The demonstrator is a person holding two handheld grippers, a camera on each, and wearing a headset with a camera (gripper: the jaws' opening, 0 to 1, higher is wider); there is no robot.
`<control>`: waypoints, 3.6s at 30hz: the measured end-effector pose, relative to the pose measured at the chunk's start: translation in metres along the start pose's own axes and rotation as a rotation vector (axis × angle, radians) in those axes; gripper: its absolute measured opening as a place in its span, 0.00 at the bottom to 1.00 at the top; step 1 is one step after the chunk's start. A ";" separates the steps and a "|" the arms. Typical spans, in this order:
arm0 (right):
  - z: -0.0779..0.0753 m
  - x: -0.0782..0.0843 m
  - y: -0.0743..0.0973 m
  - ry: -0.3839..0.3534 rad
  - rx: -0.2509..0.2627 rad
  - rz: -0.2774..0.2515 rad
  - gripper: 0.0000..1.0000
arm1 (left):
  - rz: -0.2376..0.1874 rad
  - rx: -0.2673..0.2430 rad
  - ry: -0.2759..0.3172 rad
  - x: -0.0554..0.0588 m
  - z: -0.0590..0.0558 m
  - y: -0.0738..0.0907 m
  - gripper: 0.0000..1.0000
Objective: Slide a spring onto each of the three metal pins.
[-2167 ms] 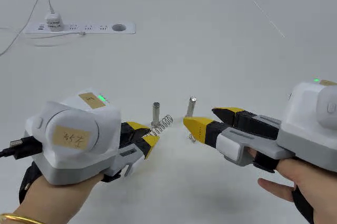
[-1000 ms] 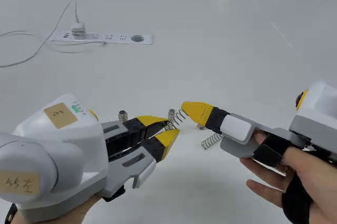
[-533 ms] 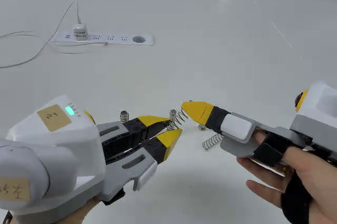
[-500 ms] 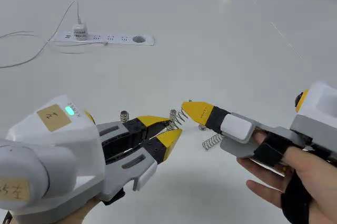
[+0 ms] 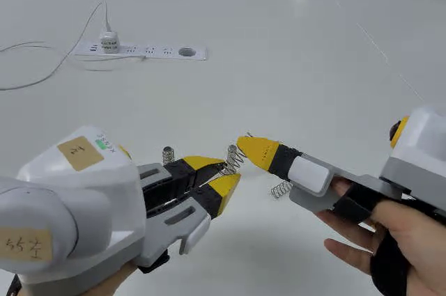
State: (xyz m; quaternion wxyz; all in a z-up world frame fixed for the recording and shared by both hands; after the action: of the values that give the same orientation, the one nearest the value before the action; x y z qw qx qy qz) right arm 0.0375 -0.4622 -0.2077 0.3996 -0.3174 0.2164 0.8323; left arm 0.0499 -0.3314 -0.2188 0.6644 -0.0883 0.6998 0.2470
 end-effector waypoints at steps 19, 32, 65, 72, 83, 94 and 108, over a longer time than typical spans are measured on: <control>-0.006 -0.012 -0.010 0.240 0.062 0.016 0.11 | 0.113 -0.066 0.011 0.020 0.010 0.013 0.18; -0.016 -0.023 -0.021 0.418 0.124 0.028 0.11 | 0.146 -0.108 0.013 0.029 0.018 0.018 0.36; -0.044 -0.024 -0.052 0.572 0.188 0.057 0.11 | 0.182 -0.184 0.085 0.043 0.032 0.022 0.76; -0.047 -0.019 -0.053 0.629 0.200 0.084 0.11 | 0.183 -0.188 0.088 0.043 0.032 0.022 0.77; -0.047 -0.010 -0.054 0.699 0.222 0.076 0.12 | 0.205 -0.191 0.079 0.046 0.033 0.022 0.75; -0.045 -0.002 -0.053 0.793 0.245 0.106 0.12 | 0.205 -0.196 0.078 0.046 0.033 0.022 0.74; -0.053 0.010 -0.055 0.790 0.278 0.152 0.12 | 0.204 -0.198 0.079 0.045 0.034 0.023 0.73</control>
State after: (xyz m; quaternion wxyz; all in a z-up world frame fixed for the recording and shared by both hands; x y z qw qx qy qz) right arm 0.0951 -0.4574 -0.2581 0.2626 -0.5382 0.4857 0.6368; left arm 0.0646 -0.2863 -0.2576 0.5959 -0.0913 0.7030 0.3774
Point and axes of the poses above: the centre of the closed fingertips' face, and the gripper's own axes: y roughly backward along the fingers, z roughly to its left, x roughly out of its underside, the point moved 8 cm from there along y, roughly backward along the fingers, and after that the axes turned 3 degrees about -y, right-handed, at the moved point
